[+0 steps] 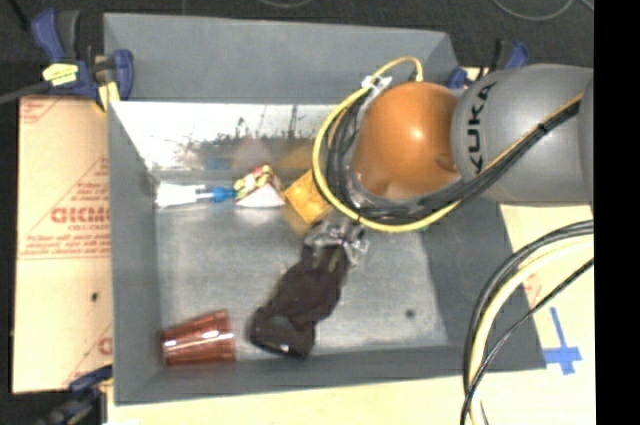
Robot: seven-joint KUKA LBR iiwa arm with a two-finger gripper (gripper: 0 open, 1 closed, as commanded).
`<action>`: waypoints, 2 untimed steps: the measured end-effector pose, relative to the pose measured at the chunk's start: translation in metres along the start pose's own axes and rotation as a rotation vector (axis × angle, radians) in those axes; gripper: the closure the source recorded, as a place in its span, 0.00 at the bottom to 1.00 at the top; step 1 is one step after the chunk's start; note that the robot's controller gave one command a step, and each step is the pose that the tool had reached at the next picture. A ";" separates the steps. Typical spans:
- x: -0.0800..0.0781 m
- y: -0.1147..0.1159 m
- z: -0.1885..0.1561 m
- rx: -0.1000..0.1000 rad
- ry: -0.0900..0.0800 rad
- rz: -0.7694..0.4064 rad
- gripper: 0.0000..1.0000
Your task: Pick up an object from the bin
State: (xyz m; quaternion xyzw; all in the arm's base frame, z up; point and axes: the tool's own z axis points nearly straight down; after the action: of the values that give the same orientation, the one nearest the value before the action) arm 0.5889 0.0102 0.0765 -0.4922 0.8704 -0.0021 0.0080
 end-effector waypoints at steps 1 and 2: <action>0.000 -0.001 -0.017 0.002 -0.001 0.002 1.00; -0.001 -0.002 -0.024 0.005 -0.002 0.002 1.00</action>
Offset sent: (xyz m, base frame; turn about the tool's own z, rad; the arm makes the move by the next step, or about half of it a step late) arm 0.0000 0.0000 0.0116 0.0000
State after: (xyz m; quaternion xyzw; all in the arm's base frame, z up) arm 0.5904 0.0098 0.1001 -0.4912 0.8710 -0.0035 0.0102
